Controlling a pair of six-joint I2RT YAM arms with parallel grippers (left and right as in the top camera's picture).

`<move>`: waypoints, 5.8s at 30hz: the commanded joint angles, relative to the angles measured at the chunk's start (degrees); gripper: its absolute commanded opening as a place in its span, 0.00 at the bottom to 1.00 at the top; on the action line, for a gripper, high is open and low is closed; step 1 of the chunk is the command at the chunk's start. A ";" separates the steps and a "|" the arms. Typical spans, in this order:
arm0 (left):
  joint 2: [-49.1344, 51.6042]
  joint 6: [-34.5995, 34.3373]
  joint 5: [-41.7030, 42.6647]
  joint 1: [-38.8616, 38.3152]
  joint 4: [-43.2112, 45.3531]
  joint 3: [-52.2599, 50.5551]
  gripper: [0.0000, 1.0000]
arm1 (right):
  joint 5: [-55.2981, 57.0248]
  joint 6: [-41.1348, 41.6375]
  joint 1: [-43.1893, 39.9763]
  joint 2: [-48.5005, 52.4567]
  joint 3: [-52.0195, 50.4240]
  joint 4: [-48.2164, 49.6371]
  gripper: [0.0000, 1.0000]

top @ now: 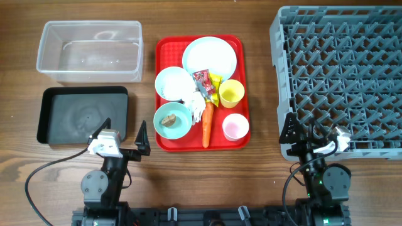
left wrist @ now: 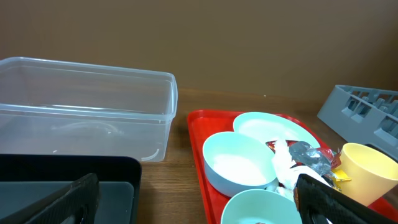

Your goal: Sort waste into correct bins and load items into the dishwasher rack

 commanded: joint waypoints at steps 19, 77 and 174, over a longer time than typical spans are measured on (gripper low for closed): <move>0.15 0.26 -0.76 -0.31 -0.22 -0.37 1.00 | 0.92 0.42 0.31 0.46 -0.52 0.33 1.00; 0.15 0.26 -0.74 -0.31 -0.22 -0.37 1.00 | 0.94 0.44 0.31 0.46 -0.52 0.33 1.00; 98.64 -3.23 10.69 -20.83 -48.33 89.77 0.04 | -8.00 -34.42 0.31 68.70 67.32 -47.10 0.99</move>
